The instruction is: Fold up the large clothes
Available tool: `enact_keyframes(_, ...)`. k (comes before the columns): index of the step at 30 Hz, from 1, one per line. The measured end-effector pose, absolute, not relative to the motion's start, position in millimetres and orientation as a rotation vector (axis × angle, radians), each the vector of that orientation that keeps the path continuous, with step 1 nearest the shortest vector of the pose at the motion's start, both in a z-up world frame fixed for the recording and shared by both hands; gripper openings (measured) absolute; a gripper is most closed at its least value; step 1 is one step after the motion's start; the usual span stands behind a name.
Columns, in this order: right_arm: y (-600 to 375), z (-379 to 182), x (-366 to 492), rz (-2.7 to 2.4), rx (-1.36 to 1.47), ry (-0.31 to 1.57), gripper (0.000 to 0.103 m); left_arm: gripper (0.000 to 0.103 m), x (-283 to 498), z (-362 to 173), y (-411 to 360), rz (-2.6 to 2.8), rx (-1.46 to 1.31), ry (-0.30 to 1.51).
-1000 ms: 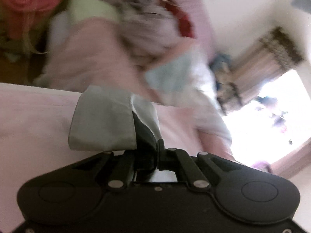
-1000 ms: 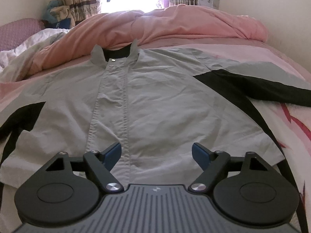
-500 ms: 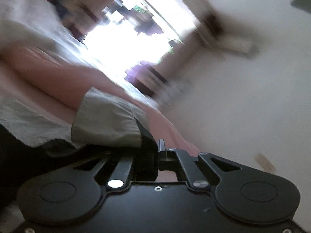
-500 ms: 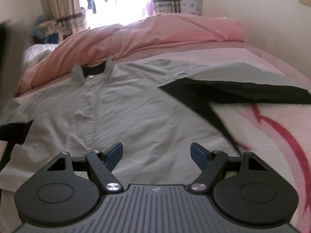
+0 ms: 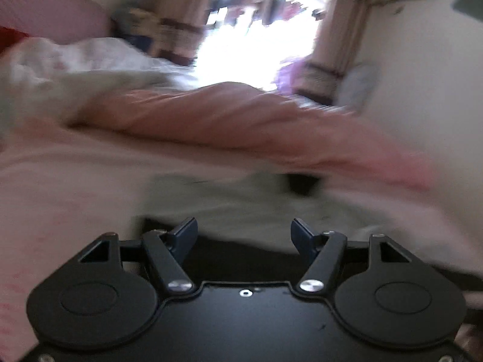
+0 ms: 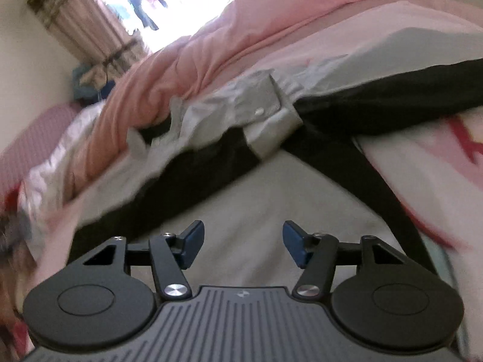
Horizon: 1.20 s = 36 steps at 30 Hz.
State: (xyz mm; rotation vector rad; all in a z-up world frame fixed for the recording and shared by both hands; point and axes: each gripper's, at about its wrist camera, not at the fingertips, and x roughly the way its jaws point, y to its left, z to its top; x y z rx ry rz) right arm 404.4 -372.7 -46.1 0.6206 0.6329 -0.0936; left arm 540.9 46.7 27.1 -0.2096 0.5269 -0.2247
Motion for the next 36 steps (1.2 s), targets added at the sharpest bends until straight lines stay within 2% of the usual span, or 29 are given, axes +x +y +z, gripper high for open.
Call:
enact_keyframes(4, -394.7, -62.3, 433.9, -0.149, 0.769, 0.58, 0.072, 0.067, 553.1, -3.3, 85.6, -0.184, -0.249, 0.594)
enact_keyframes(7, -405.1, -68.7, 449.9, -0.164, 0.883, 0.525, 0.073, 0.067, 570.8, -17.7, 76.5, -0.182, -0.249, 0.62)
enact_keyframes(9, -405.9, -70.7, 459.7, -0.181, 0.893, 0.514, 0.066, 0.067, 581.3, -22.0, 71.0, -0.183, -0.254, 0.634)
enact_keyframes(10, -404.3, -69.4, 464.0, -0.185, 0.884, 0.528, 0.031, 0.067, 579.1, -20.0, 64.5, -0.185, -0.253, 0.64)
enact_keyframes(11, -403.3, -65.3, 466.9, -0.181, 0.873, 0.562, 0.007, 0.067, 582.3, -15.4, 54.5, -0.189, -0.252, 0.643)
enact_keyframes(16, -384.9, -33.9, 434.6, -0.179, 0.745, 0.483, 0.005, 0.069, 585.4, -15.0, 43.1, -0.236, -0.25, 0.618)
enact_keyframes(20, -389.3, -56.1, 436.6, -0.251, 0.707, 0.558, 0.006, 0.069, 596.7, -34.2, 44.6, -0.198, -0.228, 0.705)
enact_keyframes(22, -394.5, -68.0, 437.0, -0.266, 0.704, 0.584, 0.008, 0.069, 603.9, -46.6, 46.6, -0.183, -0.207, 0.742)
enact_keyframes(24, -393.3, -63.1, 428.8, -0.28, 0.664, 0.566, 0.015, 0.07, 603.2, -46.7, 48.0, -0.19, -0.187, 0.732)
enact_keyframes(25, -390.6, -57.0, 424.4, -0.312, 0.632, 0.559, 0.023, 0.07, 602.6, -43.7, 48.8, -0.195, -0.185, 0.734)
enact_keyframes(26, -387.5, -47.8, 419.0, -0.34, 0.602, 0.531, 0.026, 0.07, 600.9, -38.4, 50.8, -0.201, -0.194, 0.729)
enact_keyframes(30, -366.9, -18.6, 409.4, -0.285, 0.509, 0.404, 0.026, 0.075, 592.8, -18.2, 51.6, -0.239, -0.218, 0.672)
enact_keyframes(36, -348.2, -35.7, 446.1, -0.211, 0.456, 0.521, 0.026, 0.077, 599.3, -27.6, 33.0, -0.241, -0.139, 0.694)
